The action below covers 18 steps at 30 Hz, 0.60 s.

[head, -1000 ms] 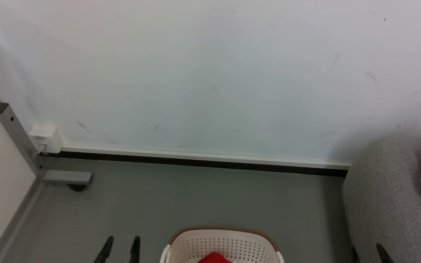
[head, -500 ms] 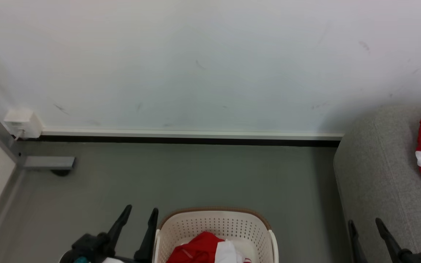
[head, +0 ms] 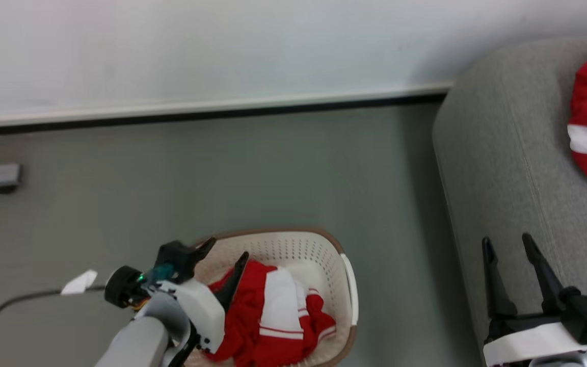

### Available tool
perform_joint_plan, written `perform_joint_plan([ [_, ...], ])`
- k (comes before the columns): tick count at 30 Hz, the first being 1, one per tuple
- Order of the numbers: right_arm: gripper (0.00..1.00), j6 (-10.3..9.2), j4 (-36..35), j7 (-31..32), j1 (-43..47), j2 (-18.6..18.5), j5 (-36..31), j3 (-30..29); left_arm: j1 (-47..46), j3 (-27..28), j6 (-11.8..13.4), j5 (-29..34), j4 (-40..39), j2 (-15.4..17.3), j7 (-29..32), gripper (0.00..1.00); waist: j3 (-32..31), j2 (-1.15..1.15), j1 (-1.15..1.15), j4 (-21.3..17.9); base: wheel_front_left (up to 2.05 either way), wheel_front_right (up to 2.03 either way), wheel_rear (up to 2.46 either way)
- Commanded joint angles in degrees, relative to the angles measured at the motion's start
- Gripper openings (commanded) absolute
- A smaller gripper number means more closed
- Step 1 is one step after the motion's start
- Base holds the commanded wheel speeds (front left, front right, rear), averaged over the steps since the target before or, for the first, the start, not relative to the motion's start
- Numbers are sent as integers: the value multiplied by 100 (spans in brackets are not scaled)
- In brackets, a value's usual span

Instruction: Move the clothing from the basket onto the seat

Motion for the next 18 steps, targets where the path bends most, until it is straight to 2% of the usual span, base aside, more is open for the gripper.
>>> perform_joint_plan([
  [1,100,-18,-52,-18,-136,-4,86,17,-188,-171,10,-79,205,75,224,100,550,0,-1,-394,0,0,0],
  [4,100,-17,-137,-19,-287,-3,159,13,-602,-520,11,-230,623,124,848,100,873,0,-1,-507,0,0,0],
  [7,100,-17,-207,-19,-420,-2,216,10,-1015,-736,11,-308,968,151,1222,100,1204,0,-1,-561,0,0,0],
  [18,100,-17,-608,-18,-976,-3,295,4,-2228,-1100,10,-351,2154,76,1504,100,2459,0,-1,-719,0,0,0],
])
